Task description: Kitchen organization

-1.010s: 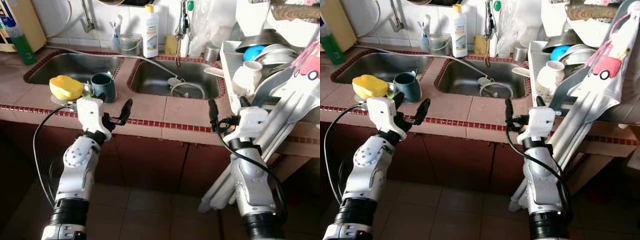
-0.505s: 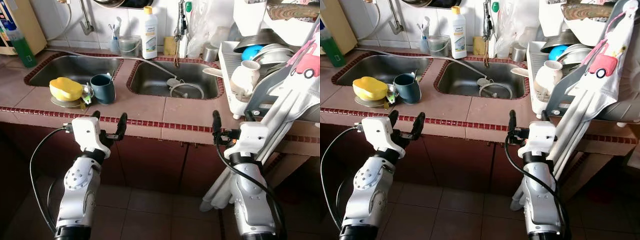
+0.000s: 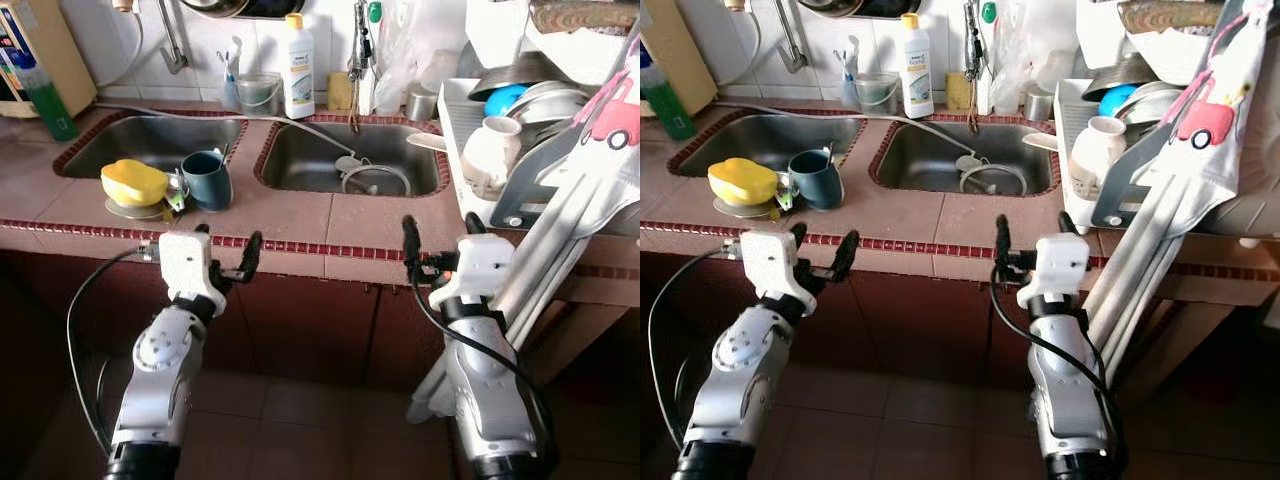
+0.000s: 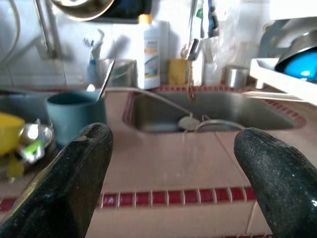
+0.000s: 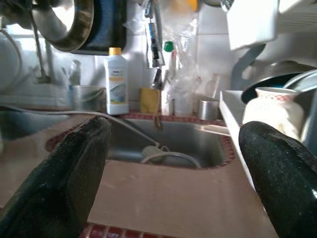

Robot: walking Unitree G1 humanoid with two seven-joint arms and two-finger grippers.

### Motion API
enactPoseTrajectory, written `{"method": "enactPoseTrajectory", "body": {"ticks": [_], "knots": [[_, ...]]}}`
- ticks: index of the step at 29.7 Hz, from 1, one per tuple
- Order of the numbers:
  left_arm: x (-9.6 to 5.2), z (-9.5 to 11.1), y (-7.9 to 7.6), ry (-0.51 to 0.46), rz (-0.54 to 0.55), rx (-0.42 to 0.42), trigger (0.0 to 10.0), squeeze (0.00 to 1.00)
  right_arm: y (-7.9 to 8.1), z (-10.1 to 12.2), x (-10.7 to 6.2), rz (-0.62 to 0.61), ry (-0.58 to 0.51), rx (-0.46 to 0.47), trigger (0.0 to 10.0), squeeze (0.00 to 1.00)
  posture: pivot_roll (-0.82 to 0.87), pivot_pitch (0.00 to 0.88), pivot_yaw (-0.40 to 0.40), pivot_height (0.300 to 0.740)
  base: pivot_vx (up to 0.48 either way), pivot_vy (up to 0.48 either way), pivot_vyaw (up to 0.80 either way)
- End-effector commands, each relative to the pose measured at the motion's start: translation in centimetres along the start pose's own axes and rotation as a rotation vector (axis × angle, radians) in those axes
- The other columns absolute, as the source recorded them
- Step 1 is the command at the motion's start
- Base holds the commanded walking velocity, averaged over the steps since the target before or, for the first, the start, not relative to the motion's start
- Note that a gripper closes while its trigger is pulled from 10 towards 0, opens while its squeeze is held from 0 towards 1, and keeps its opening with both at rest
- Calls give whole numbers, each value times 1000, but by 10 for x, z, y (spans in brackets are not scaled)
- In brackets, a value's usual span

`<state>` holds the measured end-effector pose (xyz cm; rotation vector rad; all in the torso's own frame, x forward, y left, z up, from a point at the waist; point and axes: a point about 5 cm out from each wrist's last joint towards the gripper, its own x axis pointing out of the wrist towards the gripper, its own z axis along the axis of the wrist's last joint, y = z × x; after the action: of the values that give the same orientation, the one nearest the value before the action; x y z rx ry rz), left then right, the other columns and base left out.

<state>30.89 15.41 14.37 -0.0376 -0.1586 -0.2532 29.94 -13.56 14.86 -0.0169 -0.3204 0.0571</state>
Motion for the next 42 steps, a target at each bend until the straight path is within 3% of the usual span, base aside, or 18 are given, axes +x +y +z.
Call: {"method": "enactPoseTrajectory", "body": {"ticks": [1,4,11,19,42], "knots": [[3,5,-5,-9,-57,39,10000,0,2,3,3,10,-3,10,10000,0,-214,0,85,740,0,0,0],[4,3,-8,-20,-97,55,10000,0,2,0,3,2,0,7,10000,0,-225,0,88,740,0,0,0],[3,-1,-19,11,-115,1,10000,0,-5,0,5,-3,9,1,10000,0,-203,0,57,740,0,0,0],[0,-2,-13,15,-76,-10,10000,0,-5,0,6,33,14,-10,10000,0,-187,0,33,740,0,0,0],[11,6,-9,-20,-50,-23,10000,0,-8,3,12,87,6,-47,10000,0,-193,0,6,740,345,0,0]]}}
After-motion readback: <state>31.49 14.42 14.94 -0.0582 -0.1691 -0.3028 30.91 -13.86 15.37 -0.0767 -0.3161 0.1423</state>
